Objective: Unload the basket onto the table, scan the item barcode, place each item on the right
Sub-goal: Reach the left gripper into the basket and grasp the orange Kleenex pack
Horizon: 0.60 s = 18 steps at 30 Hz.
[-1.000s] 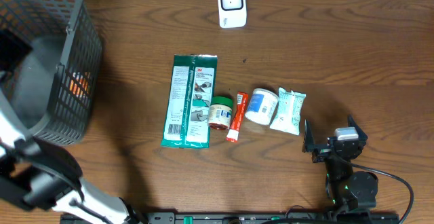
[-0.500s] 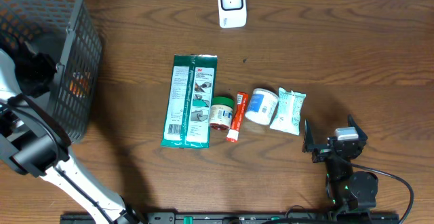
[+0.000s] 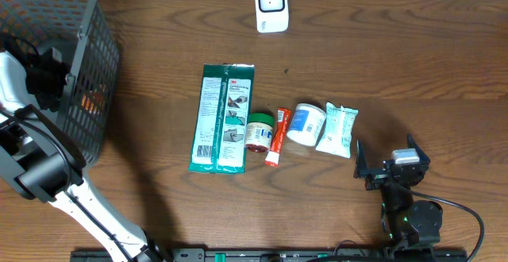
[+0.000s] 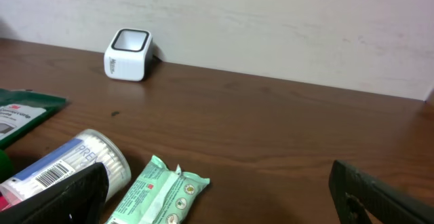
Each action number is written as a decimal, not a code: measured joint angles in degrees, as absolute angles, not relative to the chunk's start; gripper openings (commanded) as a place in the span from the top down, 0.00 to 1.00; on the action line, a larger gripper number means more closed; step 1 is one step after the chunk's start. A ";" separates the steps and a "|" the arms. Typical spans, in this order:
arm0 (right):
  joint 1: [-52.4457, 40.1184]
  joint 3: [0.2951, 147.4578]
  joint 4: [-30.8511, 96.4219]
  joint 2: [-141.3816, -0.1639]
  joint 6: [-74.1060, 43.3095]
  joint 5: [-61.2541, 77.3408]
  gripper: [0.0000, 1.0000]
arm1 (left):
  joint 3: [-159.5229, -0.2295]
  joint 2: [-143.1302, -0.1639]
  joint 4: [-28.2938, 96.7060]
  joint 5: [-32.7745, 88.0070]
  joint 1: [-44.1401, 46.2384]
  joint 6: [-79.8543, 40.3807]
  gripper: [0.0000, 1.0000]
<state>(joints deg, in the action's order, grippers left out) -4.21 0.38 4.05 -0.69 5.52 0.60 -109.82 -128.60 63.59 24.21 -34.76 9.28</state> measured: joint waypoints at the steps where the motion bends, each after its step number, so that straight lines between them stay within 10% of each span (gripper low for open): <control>1: -4.21 0.38 4.05 -0.69 5.52 0.60 0.01 | -109.82 -128.60 63.79 23.73 -34.79 9.28 0.38; 18: -4.21 0.38 4.05 -0.69 5.52 0.60 0.01 | -105.54 -127.59 60.66 13.91 -34.00 3.75 0.44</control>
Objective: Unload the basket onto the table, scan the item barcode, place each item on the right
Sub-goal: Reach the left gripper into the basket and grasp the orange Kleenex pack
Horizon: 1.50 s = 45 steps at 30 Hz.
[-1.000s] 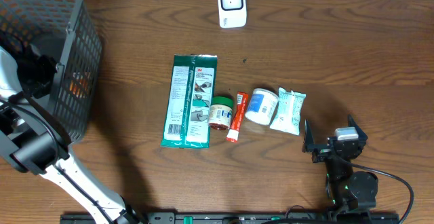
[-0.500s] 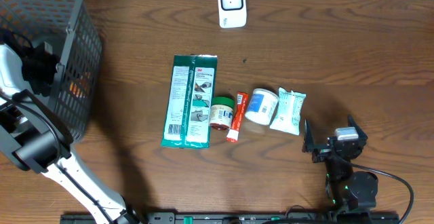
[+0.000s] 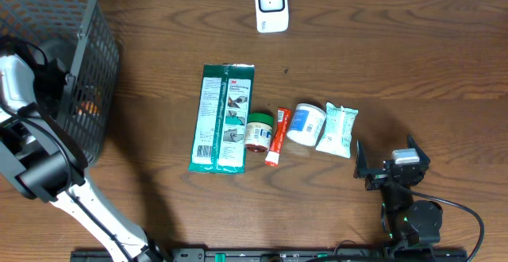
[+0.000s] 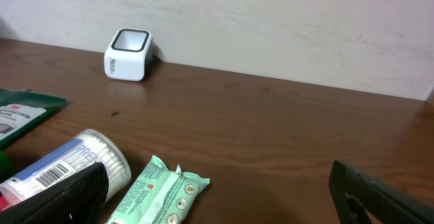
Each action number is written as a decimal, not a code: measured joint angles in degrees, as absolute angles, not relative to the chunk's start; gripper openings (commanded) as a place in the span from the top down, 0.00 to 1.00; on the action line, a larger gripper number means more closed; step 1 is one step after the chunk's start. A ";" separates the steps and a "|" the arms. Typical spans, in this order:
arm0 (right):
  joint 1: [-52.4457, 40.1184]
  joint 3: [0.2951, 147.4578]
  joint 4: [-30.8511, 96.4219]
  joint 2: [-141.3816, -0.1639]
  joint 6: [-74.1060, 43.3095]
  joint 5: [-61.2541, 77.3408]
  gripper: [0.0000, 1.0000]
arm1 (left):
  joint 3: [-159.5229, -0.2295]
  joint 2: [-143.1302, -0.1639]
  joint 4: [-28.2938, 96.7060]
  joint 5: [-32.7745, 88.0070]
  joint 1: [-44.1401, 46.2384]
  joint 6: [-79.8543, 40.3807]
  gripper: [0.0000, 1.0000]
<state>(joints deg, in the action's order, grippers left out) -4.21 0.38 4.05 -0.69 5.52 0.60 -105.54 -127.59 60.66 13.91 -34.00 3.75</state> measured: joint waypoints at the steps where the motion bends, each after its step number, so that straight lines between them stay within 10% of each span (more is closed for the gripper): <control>1: -4.21 0.38 4.05 -0.69 5.52 0.60 0.01 | -105.54 -127.15 60.03 12.27 -34.13 2.85 0.44; 30: -4.21 0.38 4.05 -0.69 5.52 0.60 0.01 | -92.40 -117.03 47.66 8.82 -32.93 5.69 0.28; 45: -4.21 0.38 4.05 -0.69 5.52 0.60 0.01 | -87.61 -117.27 43.29 7.09 -32.93 6.31 0.37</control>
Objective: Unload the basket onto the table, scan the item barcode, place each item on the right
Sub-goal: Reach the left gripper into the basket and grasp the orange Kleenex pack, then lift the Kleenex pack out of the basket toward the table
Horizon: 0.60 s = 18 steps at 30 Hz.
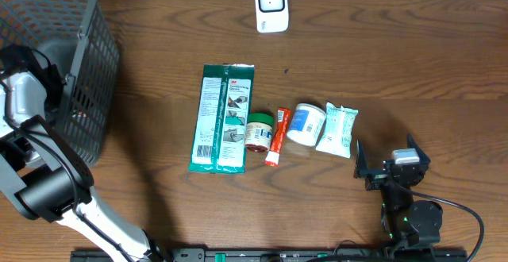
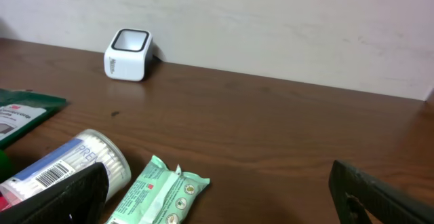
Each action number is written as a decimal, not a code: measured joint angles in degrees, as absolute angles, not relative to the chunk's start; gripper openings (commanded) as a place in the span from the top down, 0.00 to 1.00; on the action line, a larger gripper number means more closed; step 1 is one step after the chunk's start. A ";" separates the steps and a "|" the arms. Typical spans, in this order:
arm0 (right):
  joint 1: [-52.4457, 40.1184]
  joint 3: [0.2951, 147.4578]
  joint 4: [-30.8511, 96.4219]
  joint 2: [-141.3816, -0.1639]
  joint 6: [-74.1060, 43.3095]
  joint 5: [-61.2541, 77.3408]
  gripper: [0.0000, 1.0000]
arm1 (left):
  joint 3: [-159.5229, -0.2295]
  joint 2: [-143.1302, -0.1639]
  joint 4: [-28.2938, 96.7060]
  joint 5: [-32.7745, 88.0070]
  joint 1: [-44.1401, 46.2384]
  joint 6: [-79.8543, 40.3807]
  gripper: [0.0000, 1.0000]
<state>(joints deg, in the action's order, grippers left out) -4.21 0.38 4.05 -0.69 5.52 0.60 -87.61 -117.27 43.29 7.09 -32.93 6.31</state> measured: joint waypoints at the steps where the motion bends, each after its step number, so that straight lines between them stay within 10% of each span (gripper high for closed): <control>1: -4.21 0.38 4.05 -0.69 5.52 0.60 0.01 | -87.61 -117.27 43.13 7.11 -32.93 6.39 0.42; 18: -4.21 0.38 4.03 -0.69 5.52 0.60 0.01 | -89.47 -117.27 43.66 7.14 -32.93 5.48 0.76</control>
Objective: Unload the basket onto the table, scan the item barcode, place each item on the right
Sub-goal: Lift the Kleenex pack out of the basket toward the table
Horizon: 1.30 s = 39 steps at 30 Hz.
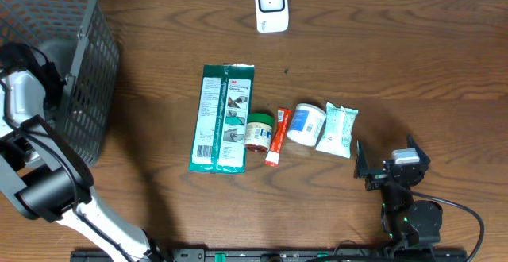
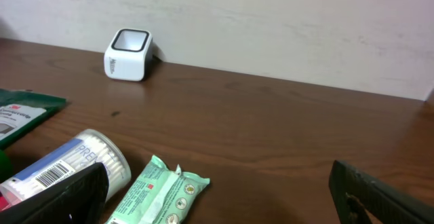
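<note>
The white barcode scanner [image 1: 271, 6] stands at the table's far edge, also seen in the right wrist view [image 2: 127, 54]. A row of items lies mid-table: a long green pack [image 1: 224, 117], a green-lidded jar [image 1: 259, 131], a red tube [image 1: 278, 136], a white cotton-swab tub [image 1: 305, 123] and a mint wipes packet [image 1: 337, 129]. My right gripper [image 1: 389, 169] rests open just right of the packet [image 2: 159, 190], holding nothing. My left gripper [image 1: 38, 65] is at the grey basket's left side; its fingers cannot be made out.
The grey wire basket [image 1: 83, 24] fills the far left corner, with the left arm's white link [image 1: 17, 99] over its near rim. A pale wall rises behind the scanner. The bare wooden table [image 1: 397, 63] stretches to the right of the items.
My left gripper first hung over the inside of the basket, with something orange showing through the mesh. It then sat further left and back at the basket's left side, where it still is; the orange thing no longer shows. My right gripper and the items stayed still.
</note>
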Each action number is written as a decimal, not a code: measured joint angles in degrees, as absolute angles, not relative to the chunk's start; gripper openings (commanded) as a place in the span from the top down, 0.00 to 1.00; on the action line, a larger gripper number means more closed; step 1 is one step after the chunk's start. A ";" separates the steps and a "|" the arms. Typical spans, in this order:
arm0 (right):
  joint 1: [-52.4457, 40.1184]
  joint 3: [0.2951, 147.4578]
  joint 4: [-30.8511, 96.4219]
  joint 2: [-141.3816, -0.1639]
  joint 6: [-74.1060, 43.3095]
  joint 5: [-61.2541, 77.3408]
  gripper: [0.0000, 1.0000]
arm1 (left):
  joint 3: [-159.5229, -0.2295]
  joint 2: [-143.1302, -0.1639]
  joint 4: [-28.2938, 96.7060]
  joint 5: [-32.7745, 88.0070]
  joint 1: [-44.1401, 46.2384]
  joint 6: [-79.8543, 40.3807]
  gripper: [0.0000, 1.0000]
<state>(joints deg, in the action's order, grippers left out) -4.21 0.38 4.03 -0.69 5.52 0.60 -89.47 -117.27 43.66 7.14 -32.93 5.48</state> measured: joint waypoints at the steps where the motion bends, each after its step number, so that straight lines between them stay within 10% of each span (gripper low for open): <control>1: -4.21 0.38 4.05 -0.69 5.52 0.60 0.01 | -90.28 -117.14 43.86 7.11 -32.95 5.17 0.76; 19: -4.21 0.38 4.05 -0.69 5.52 0.60 0.01 | -99.70 -75.05 55.70 19.00 -26.87 -9.87 0.76; 39: -4.21 0.38 4.05 -0.69 5.52 0.60 0.01 | -77.58 -88.05 64.10 32.80 2.52 -0.99 0.76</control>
